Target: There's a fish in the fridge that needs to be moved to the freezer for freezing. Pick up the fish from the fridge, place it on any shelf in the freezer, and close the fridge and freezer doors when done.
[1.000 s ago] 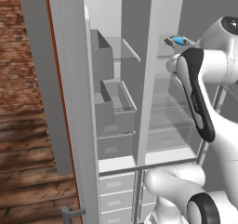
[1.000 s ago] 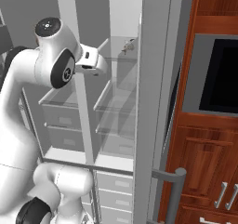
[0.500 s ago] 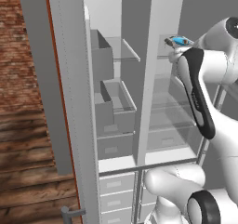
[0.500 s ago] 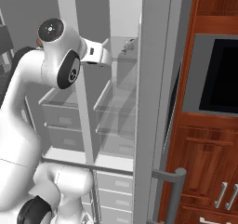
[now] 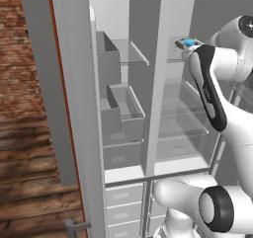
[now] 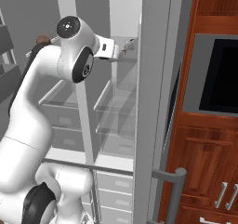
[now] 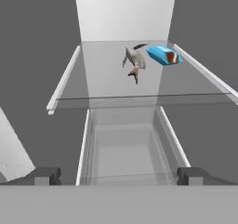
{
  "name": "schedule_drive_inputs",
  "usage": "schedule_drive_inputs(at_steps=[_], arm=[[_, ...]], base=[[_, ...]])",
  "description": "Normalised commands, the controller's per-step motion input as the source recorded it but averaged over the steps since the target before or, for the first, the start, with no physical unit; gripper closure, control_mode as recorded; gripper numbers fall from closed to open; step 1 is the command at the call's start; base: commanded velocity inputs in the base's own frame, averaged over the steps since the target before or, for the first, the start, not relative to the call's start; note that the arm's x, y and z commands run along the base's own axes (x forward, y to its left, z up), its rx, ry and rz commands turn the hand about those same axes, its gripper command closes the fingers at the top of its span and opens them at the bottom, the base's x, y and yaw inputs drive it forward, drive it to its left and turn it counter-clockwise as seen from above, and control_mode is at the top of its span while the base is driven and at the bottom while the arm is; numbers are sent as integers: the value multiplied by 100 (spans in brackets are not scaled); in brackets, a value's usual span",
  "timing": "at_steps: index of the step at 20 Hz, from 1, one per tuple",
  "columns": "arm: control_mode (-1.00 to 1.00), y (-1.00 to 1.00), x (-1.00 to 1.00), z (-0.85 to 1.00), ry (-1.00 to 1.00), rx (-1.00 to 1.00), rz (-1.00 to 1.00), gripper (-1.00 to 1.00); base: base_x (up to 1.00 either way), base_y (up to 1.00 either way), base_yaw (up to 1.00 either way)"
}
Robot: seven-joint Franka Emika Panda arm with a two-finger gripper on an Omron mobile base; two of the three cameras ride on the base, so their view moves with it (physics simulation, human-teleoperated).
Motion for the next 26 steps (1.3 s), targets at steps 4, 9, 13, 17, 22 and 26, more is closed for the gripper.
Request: schedule_drive_inputs(at_steps=[4,9,13,17,22,26], arm=[[-100,-19,36,0,5,0,0,-100],[-100,-14,39,0,1,0,0,-100],[-100,0,41,0,0,0,0,-100],[-100,-2,40,-1,0,0,0,-100],[-100,0,35,-7,0,0,0,-100],[-100,-2,20,-17,0,0,0,-100]], base=[[0,0,0],[0,0,0],[0,0,0],[0,0,0],[0,0,0],[0,0,0]])
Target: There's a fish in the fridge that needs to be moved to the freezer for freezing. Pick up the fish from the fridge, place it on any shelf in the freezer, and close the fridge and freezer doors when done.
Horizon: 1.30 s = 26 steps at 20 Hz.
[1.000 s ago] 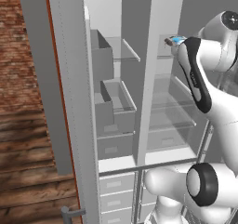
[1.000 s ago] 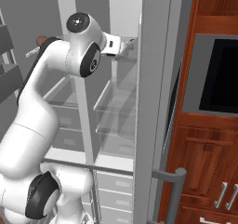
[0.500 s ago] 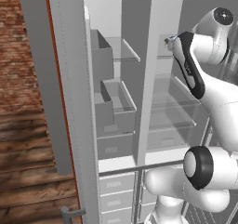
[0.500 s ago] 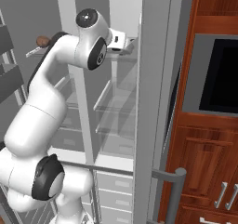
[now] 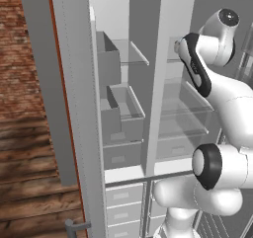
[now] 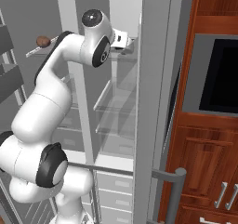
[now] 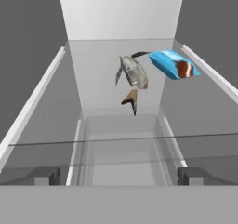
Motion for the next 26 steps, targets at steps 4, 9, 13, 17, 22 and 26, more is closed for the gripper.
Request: schedule_drive_inputs(at_steps=[4,9,13,17,22,26], arm=[[-100,-9,10,-13,0,0,0,-100],[-100,-15,5,-1,0,0,0,-100],[-100,-5,21,0,0,0,0,-100],[-100,0,27,0,0,0,0,-100],[-100,0,27,0,0,0,1,-100],[-100,-1,28,0,0,0,2,-100]], base=[[0,0,0],[0,0,0],[0,0,0],[0,0,0],[0,0,0],[0,0,0]])
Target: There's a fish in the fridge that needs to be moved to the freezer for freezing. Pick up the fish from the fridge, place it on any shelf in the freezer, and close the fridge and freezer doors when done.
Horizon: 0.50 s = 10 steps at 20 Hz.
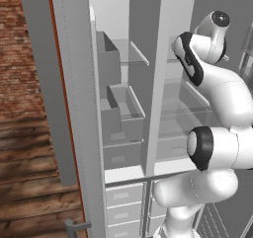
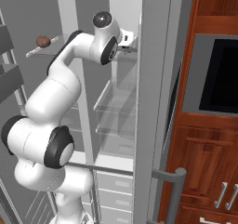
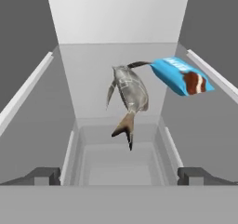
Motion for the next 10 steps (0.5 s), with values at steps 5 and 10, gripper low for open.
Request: schedule_drive_inputs(at_steps=[5,10], arm=[[-100,-14,20,-1,0,1,2,-100],[-100,-12,23,-10,0,0,3,-100]], base=[[0,0,0],[0,0,0]])
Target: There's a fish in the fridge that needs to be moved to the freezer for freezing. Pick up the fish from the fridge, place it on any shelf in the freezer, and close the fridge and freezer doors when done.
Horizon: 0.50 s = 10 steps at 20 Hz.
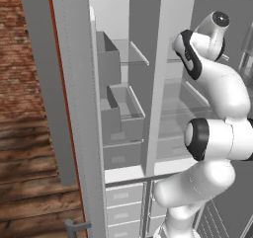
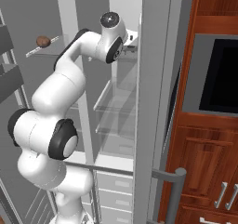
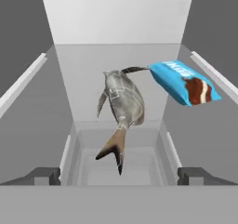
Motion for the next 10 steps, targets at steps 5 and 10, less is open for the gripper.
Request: schedule_drive_inputs(at_steps=[5,10], arm=[[-100,0,25,-17,0,0,2,-100],[-100,0,28,-10,0,0,0,-100]], base=[[0,0,0],[0,0,0]])
